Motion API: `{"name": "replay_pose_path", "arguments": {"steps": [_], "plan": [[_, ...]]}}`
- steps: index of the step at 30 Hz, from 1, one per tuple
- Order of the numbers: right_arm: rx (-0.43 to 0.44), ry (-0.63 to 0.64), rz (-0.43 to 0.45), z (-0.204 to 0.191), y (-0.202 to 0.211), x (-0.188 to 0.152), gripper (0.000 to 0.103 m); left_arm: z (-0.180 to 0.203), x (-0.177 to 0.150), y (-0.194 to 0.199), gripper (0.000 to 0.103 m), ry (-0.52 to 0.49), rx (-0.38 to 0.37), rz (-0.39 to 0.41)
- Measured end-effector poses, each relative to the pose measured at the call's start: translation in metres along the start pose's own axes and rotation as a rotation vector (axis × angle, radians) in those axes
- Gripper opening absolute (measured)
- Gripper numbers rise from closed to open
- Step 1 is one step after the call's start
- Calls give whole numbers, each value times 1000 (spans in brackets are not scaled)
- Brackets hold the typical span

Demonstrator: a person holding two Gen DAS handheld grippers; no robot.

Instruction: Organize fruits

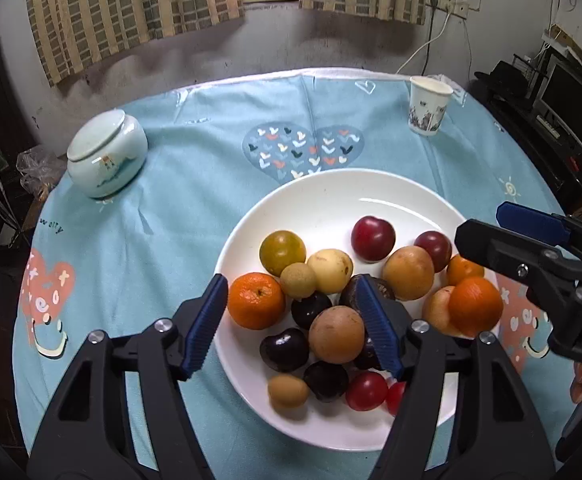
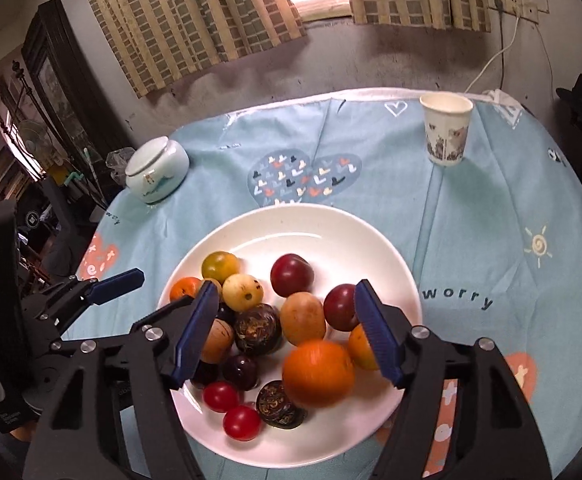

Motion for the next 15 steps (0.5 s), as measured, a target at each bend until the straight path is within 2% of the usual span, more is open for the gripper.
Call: {"name": "replay_pose_path", "arguments": {"steps": [2, 6, 11, 15], "plan": [[0, 2, 11, -1, 10, 2, 71, 0, 1, 12, 72, 2, 3, 20], [10, 8, 25, -7, 33, -6, 71, 3, 3, 44, 82, -22, 20, 75], [23, 10, 29, -13, 64, -42, 71, 5, 0, 89, 90, -30, 28, 147], [-5, 20, 3, -14, 80, -81, 71, 3, -4, 127, 97, -7, 49, 207]]}}
Point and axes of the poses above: each gripper's, at about its wrist camera, not at the fingertips, and y roughly against the way its jaws point, z to its right, x to its top, the point moved 3 cm from there along -y, roughly the way its jaws point, and after that the axes turned 13 degrees about -y, right-handed, at the moved point
